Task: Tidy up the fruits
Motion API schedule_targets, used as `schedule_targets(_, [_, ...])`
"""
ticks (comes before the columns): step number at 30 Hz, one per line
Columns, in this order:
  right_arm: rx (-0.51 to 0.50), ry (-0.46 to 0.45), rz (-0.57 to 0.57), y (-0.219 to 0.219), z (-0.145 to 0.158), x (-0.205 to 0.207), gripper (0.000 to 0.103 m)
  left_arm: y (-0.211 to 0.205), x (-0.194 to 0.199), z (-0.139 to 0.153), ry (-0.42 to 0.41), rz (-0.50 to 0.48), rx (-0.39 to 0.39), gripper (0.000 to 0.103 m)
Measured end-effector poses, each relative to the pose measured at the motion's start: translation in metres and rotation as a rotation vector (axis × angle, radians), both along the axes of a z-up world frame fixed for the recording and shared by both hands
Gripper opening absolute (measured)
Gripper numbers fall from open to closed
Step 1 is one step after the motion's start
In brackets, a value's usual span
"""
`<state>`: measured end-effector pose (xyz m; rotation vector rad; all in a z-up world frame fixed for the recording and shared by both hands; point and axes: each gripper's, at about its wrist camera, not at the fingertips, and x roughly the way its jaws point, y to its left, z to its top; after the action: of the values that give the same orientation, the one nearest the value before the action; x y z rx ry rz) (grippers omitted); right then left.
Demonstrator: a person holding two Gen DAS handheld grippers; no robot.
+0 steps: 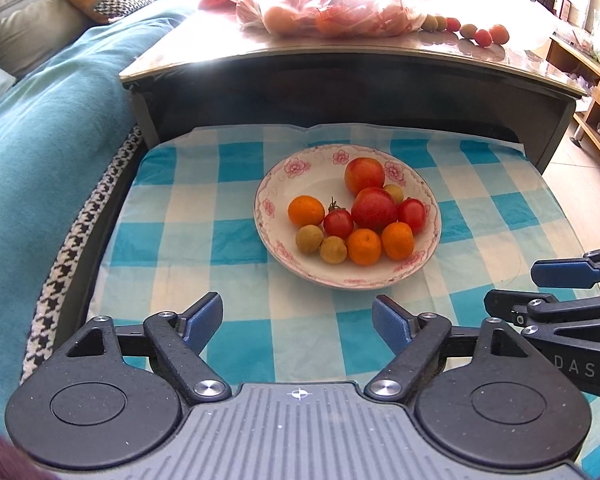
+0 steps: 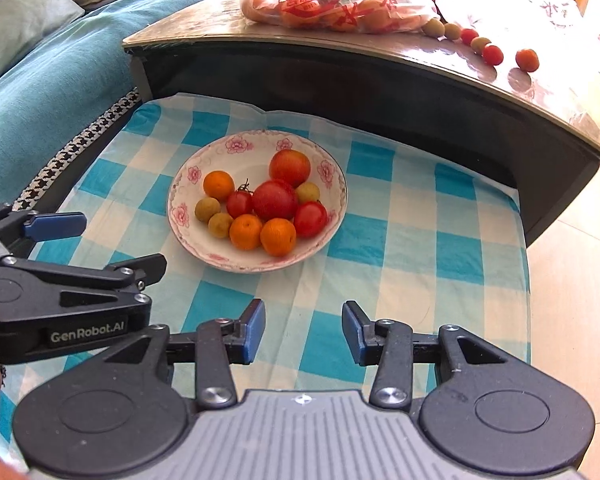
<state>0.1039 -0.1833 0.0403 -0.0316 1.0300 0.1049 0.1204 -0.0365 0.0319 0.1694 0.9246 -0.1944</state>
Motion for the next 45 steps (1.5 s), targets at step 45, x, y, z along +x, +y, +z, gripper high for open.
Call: schedule_targets(45, [0.066,0.065,-0.102,-0.011,-0.023,-0.098,0.049,0.016,-0.092,-0.030,0.071,0.091,-0.058,0.103])
